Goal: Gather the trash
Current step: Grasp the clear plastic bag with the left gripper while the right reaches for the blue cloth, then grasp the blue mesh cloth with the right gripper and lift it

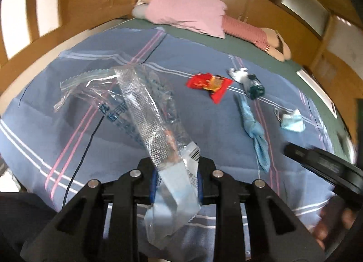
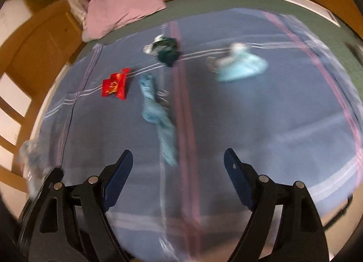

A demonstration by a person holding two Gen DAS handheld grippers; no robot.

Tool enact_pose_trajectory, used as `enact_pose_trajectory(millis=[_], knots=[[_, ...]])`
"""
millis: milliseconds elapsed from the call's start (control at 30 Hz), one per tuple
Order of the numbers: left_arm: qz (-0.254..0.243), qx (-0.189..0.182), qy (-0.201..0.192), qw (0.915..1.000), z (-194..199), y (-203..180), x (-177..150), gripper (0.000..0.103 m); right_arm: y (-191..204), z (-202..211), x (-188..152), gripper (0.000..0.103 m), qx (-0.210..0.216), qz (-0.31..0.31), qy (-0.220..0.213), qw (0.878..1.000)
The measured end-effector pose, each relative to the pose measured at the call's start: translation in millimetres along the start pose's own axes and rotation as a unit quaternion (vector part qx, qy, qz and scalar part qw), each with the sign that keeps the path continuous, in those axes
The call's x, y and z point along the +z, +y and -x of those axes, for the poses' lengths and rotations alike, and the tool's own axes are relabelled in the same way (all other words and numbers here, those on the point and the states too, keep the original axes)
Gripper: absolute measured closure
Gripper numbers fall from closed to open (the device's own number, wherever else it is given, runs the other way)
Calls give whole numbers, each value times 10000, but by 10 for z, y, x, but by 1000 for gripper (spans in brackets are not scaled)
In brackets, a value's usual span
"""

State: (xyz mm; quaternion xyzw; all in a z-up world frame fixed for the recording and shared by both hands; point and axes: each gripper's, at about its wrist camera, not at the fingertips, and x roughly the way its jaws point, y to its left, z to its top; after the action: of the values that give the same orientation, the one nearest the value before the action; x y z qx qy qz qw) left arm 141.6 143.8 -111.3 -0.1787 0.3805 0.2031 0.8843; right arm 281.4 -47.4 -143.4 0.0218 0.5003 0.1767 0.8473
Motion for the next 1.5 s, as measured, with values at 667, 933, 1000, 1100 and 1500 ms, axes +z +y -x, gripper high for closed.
enact_pose_trajectory(millis=[667,933,1000,1100,1500], knots=[[98,-30,215,9997,-192,-22,25,77,268,-566,63,93,-401,740,328,9959],[62,-53,317,9995,-240,-45,12,76,31,-82,-271,93,-2,561,244,9981],[20,-79,392,9992,-266,-62,3,76,-18,50,-346,93,88,494,211,9985],[-53,-110,475,9988,-299,-86,-14,76,-55,186,-409,93,153,433,156,9988],[-315,-210,694,9969,-368,-197,-74,76,-275,423,-691,93,217,-172,-95,9996]])
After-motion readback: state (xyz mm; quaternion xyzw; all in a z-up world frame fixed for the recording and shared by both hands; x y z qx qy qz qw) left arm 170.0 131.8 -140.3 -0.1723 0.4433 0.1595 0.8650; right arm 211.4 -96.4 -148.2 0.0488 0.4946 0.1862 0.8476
